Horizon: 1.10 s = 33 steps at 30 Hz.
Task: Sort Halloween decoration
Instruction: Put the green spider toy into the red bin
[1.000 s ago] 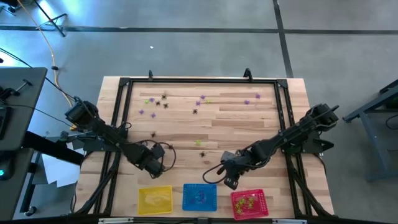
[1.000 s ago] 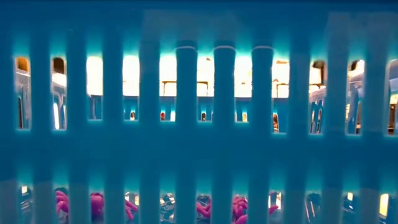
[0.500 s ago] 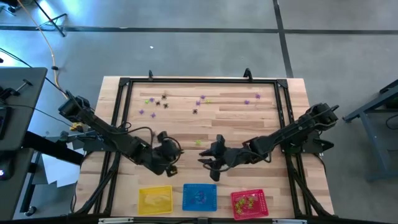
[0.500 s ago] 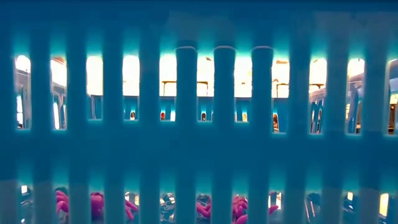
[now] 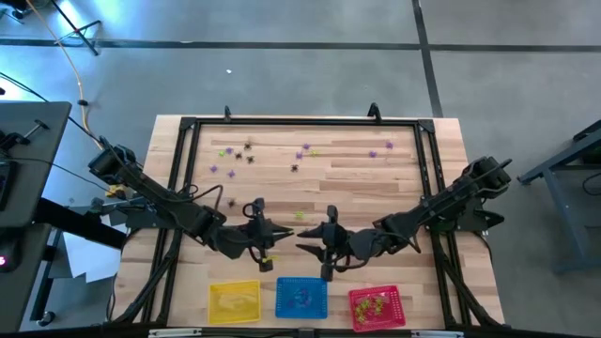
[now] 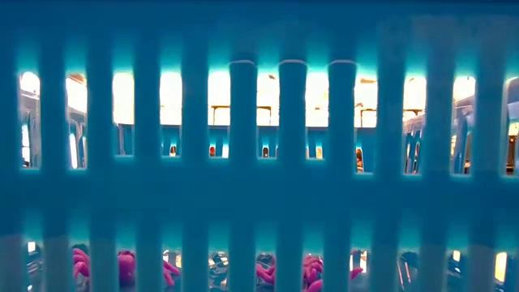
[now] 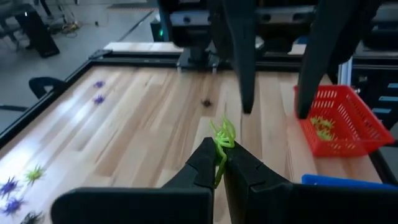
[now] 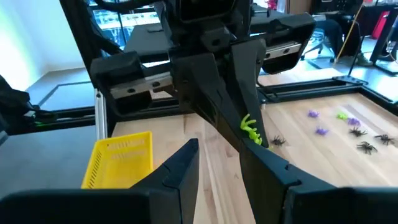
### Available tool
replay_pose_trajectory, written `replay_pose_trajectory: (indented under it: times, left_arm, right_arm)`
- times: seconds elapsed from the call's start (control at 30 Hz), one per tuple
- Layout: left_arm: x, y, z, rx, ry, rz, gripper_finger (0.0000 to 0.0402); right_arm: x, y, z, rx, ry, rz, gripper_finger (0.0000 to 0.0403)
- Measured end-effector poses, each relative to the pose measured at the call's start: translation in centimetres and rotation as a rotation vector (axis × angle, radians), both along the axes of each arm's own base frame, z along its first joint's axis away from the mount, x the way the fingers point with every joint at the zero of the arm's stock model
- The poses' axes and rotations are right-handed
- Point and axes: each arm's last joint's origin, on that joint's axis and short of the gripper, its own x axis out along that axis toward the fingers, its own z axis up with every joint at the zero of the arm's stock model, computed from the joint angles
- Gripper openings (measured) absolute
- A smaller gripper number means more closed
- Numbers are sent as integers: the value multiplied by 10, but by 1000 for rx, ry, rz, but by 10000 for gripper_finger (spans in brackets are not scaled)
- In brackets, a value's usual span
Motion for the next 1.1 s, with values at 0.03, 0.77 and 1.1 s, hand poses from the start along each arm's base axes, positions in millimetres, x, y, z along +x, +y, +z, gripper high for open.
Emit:
replay_pose_trajectory:
  times: [0.03, 0.77, 1.1]
  left_arm:
    - [0, 0, 1, 1, -5, -2, 0]
    - [2, -4, 3, -34, -35, -42, 0]
    - [3, -5, 5, -30, -49, -81, 0]
  right_arm:
    - [0, 0, 0, -7, 0, 1, 112]
    - [5, -9, 5, -66, -39, -6, 112]
    - [6, -11, 4, -65, -37, -7, 112]
